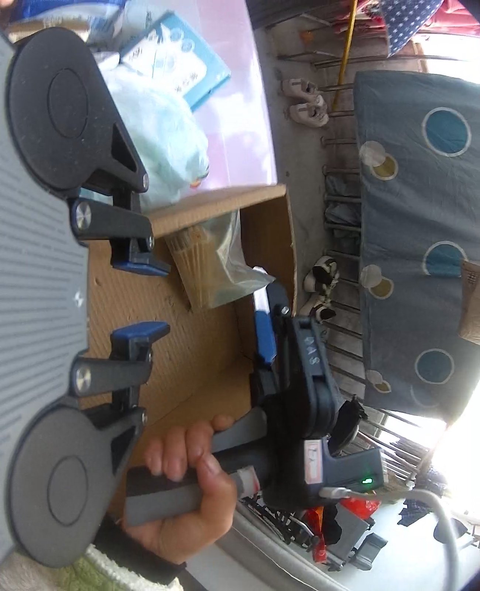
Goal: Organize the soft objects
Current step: 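Carry the stick bag with the right gripper and drop it into the cardboard box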
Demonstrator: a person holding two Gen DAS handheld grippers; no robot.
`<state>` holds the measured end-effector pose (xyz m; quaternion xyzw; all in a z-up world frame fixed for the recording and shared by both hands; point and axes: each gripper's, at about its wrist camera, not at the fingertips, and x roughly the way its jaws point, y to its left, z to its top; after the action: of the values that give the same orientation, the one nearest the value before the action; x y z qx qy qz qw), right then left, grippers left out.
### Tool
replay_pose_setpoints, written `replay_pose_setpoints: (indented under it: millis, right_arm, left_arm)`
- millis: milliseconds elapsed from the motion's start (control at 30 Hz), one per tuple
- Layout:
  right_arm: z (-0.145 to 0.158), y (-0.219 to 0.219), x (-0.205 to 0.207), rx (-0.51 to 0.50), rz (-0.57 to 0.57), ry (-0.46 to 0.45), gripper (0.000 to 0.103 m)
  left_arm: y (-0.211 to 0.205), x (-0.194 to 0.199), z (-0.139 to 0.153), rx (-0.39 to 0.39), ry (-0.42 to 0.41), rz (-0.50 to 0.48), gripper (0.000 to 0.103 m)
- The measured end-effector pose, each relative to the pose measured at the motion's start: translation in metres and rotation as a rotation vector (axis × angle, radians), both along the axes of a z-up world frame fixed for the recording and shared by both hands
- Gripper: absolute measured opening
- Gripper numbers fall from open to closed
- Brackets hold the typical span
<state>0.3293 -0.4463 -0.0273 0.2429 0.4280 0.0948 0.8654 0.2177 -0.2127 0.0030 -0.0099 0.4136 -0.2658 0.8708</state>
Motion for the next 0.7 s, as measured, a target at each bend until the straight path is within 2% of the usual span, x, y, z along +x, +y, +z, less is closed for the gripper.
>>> replay_pose_setpoints:
  millis: [200,333,500,600,700]
  right_arm:
    - [0.020,0.004,-0.019,-0.073,-0.045,0.005,0.035]
    - [0.022,0.009,-0.018,-0.103,-0.063,0.022,0.035]
    - [0.000,0.023,0.004,-0.095,-0.075,0.047,0.035]
    - [-0.019,0.039,0.020,-0.140,-0.056,0.055,0.035]
    - [-0.046,0.049,0.032,-0.158,-0.048,0.101,0.034]
  left_arm:
    - [0.043,-0.015,0.024,-0.031,-0.054,0.051,0.030]
    - [0.078,-0.032,0.033,-0.031,-0.094,0.112,0.033]
    - [0.118,-0.044,0.035,-0.013,-0.100,0.188,0.034]
    - [0.139,-0.048,0.031,0.014,-0.097,0.233,0.034]
    - [0.158,-0.050,0.024,0.035,-0.077,0.273,0.034]
